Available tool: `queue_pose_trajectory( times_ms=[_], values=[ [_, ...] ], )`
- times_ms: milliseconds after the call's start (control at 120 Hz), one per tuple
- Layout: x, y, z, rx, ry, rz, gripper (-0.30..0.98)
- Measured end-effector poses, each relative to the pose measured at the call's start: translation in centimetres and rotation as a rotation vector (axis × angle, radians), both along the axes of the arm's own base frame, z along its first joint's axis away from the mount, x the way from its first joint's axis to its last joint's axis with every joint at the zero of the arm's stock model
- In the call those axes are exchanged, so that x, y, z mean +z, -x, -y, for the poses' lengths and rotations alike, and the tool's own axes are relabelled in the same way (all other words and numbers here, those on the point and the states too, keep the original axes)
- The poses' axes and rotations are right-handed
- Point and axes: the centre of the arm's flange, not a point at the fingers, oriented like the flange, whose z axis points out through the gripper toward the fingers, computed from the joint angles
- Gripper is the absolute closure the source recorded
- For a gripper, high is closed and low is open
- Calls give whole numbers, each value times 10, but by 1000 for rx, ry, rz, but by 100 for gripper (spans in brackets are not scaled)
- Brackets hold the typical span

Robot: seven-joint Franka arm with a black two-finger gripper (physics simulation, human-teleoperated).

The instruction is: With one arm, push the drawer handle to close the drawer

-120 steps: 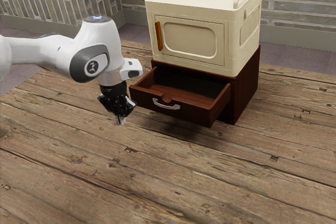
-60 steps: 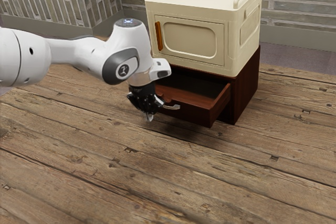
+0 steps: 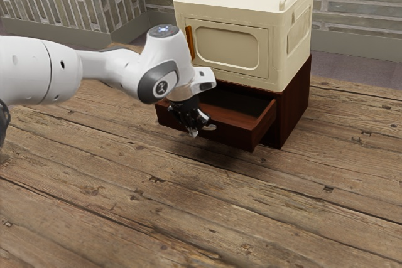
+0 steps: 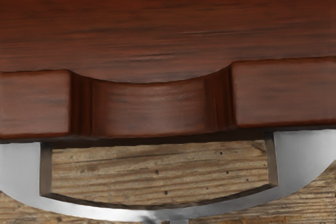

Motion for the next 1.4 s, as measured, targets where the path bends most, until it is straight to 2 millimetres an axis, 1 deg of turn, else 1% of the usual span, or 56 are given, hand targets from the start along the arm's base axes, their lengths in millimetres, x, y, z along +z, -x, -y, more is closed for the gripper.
queue_pose_trajectory(
  times_ms=[75, 258, 517, 608, 733, 808, 933, 1108, 1225, 1400],
  values=[
    [3, -10, 0, -5, 3, 22, 79],
    [-1, -30, -1, -13, 5, 46, 79],
    [-4, -62, 2, -35, 3, 75, 79],
    [-7, -69, 3, -40, 8, 74, 79],
    [-5, -80, 5, -52, 11, 79, 79],
    [-8, -86, -1, -51, 9, 76, 79],
    [-8, -94, -3, -60, 8, 83, 78],
    [-7, -108, 0, -80, 11, 105, 78],
    [-3, -117, 3, -93, 14, 122, 78],
    [-7, -126, 6, -112, 14, 124, 79]
  ],
)
